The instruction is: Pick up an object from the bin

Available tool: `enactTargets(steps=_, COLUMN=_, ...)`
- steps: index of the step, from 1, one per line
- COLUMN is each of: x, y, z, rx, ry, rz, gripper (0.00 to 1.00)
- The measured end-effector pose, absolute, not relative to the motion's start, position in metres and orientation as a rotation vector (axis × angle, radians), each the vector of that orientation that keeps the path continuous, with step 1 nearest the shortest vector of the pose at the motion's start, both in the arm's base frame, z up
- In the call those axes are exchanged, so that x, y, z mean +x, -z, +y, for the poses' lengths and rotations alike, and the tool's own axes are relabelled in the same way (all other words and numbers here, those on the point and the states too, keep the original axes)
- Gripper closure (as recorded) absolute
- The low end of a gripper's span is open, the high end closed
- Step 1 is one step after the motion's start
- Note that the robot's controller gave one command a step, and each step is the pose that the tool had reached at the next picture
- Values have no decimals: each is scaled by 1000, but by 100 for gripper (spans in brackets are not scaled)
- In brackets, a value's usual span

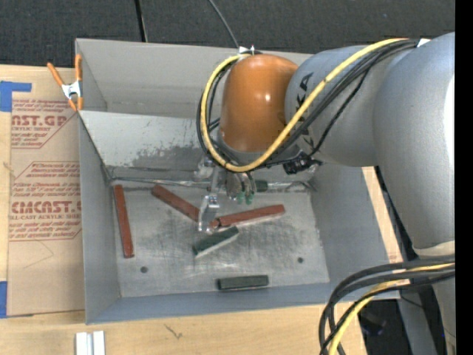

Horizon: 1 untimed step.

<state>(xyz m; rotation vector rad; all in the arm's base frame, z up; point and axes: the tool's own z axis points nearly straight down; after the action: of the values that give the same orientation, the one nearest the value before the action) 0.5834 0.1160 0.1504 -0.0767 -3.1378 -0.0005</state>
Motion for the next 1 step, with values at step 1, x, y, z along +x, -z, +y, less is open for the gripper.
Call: enactTargets(steps=1, x=590, y=-136, z=125, rx=-207, ry=3, rz=-3138, gripper=0)
